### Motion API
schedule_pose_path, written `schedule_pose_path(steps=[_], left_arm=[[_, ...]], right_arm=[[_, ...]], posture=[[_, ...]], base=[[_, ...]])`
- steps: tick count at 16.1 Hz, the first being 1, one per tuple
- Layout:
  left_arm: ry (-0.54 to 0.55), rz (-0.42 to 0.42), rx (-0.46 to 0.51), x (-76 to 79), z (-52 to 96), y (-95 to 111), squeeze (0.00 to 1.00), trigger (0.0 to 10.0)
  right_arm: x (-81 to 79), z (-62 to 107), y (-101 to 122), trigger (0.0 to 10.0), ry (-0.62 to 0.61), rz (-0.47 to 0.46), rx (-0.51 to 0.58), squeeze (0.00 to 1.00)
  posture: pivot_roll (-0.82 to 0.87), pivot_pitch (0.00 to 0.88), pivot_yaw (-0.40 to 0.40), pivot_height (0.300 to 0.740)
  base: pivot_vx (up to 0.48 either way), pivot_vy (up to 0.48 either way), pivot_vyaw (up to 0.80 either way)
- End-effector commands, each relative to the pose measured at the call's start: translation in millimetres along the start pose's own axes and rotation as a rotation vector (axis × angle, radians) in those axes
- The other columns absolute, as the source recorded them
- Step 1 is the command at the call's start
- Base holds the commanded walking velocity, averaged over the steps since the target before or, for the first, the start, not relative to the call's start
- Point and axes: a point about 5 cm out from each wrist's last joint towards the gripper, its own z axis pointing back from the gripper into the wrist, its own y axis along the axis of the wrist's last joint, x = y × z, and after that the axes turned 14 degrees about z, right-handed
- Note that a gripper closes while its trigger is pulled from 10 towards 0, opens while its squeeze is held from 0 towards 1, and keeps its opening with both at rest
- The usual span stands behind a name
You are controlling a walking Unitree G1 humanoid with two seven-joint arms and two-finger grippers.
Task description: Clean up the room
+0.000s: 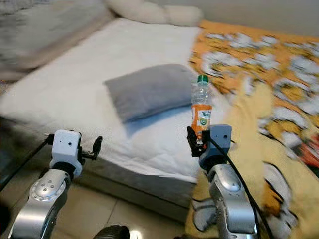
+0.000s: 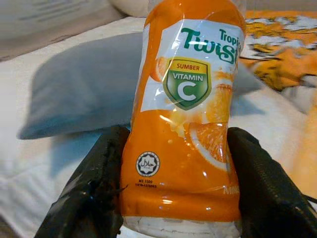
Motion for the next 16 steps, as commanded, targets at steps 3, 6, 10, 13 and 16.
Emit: schedule_pose_path(steps=[3, 6, 10, 13, 16], left_arm=[[-0.011, -0.030, 0.027, 0.9, -4.3, 5, 0.00, 10.0], [-0.006, 0.012, 0.045, 1.8, -6.8, 7, 0.00, 10.0], [0.002, -0.039, 0.060, 1.5, -7.7, 11, 0.00, 10.0], [0.013, -0.053, 0.066, -1.1, -5.6, 12, 0.00, 10.0], [0.002, -0.033, 0.087, -1.3, -4.9, 17, 0.00, 10.0]], right_arm=[[3.5, -0.5, -1, 10.0, -0.046, -0.087, -0.012, 0.00], [4.4, 2.0, 6, 10.0, -0.045, -0.054, 0.001, 0.00], [-15.5, -6.4, -1, 10.0, 0.116, 0.028, -0.055, 0.00], [-24.2, -8.6, 2, 10.0, 0.187, 0.009, -0.053, 0.00], [-23.7, -13.4, 12, 10.0, 0.208, 0.009, -0.009, 0.00]], posture=[[-0.06, 0.000, 0.037, 0.740], [-0.06, 0.000, 0.057, 0.740], [-0.02, 0.000, 0.039, 0.740], [-0.01, 0.000, 0.029, 0.740], [0.00, 0.000, 0.029, 0.740]], base=[[0.000, 0.000, 0.27], [0.000, 0.000, 0.00], [0.000, 0.000, 0.40], [0.000, 0.000, 0.80], [0.000, 0.000, 0.80]])
